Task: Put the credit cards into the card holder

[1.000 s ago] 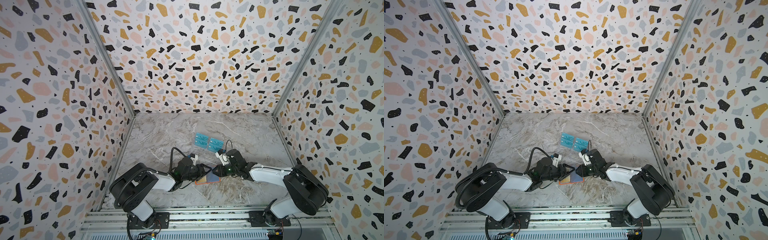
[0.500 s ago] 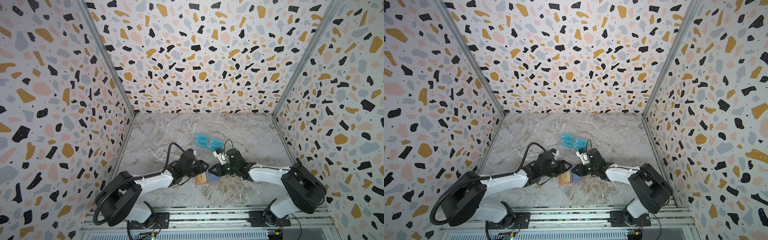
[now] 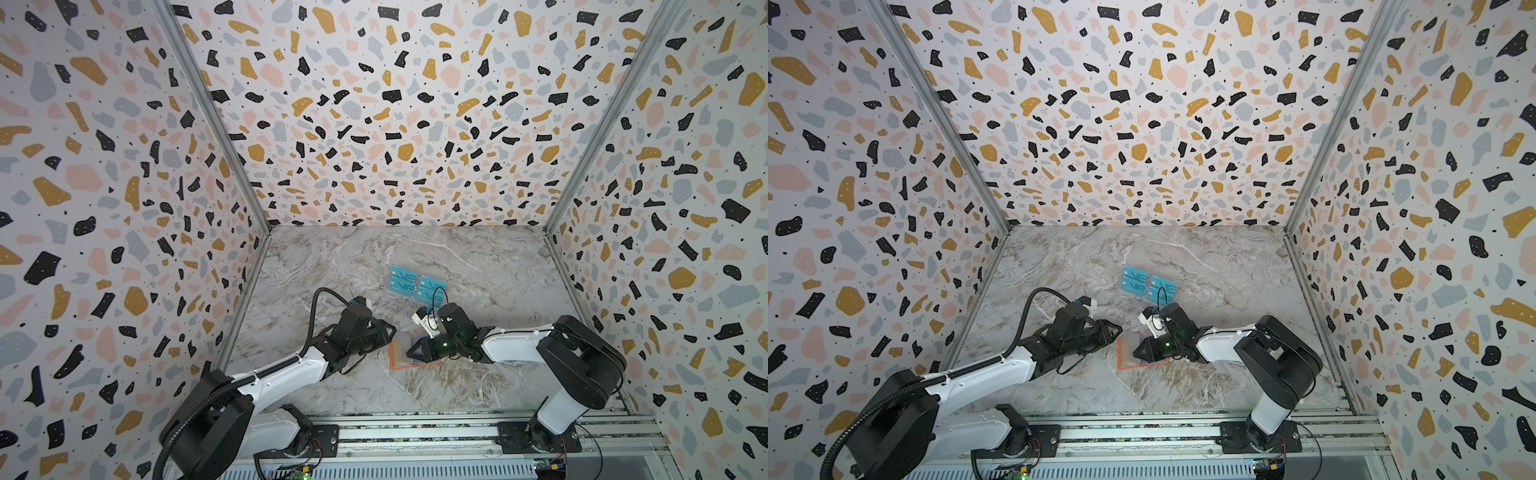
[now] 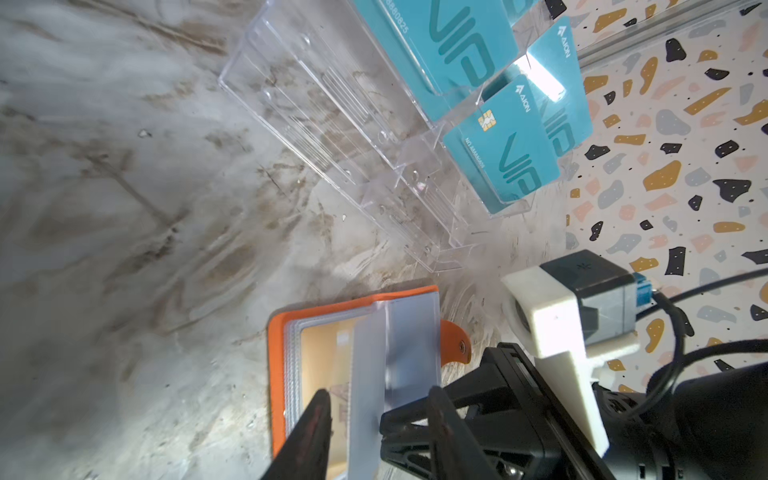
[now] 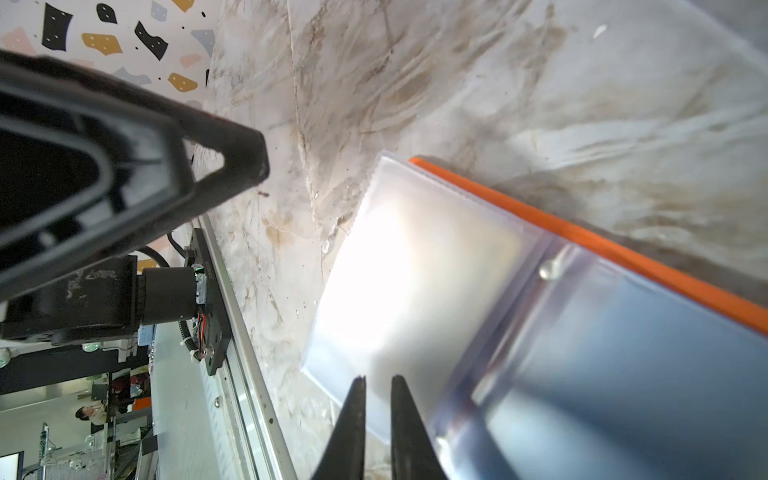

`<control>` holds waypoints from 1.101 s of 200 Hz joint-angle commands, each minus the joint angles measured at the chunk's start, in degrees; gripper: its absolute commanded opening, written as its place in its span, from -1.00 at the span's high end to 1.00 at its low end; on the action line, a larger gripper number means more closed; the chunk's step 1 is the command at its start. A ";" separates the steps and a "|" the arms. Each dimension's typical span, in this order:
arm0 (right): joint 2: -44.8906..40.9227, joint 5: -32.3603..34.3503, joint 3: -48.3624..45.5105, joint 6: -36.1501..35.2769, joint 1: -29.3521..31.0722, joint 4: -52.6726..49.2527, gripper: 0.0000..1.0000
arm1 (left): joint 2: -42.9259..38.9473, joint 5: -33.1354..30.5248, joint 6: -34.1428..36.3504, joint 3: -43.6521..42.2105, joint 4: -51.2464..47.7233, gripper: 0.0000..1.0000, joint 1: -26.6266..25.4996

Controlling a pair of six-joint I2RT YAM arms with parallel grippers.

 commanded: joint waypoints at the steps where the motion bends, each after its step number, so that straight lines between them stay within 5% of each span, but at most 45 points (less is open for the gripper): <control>1: 0.60 0.52 1.57 1.19 0.44 1.16 0.71 | 1.34 1.94 1.87 0.25 -1.09 0.22 0.21; 86: 3.75 2.65 0.52 8.75 2.77 6.78 0.79 | 8.28 3.73 1.75 -0.77 0.77 0.17 -0.91; 133: 2.95 3.25 0.53 10.73 3.08 8.20 0.85 | 12.32 5.11 2.91 0.61 2.16 0.30 -1.24; 183: -2.75 4.61 6.98 4.58 0.65 -1.66 0.83 | 15.97 5.28 5.75 2.69 -0.32 0.55 -1.17; 220: -3.36 7.24 20.59 -11.42 -6.15 -22.48 0.73 | 16.86 4.65 8.74 4.66 -3.49 0.59 -1.17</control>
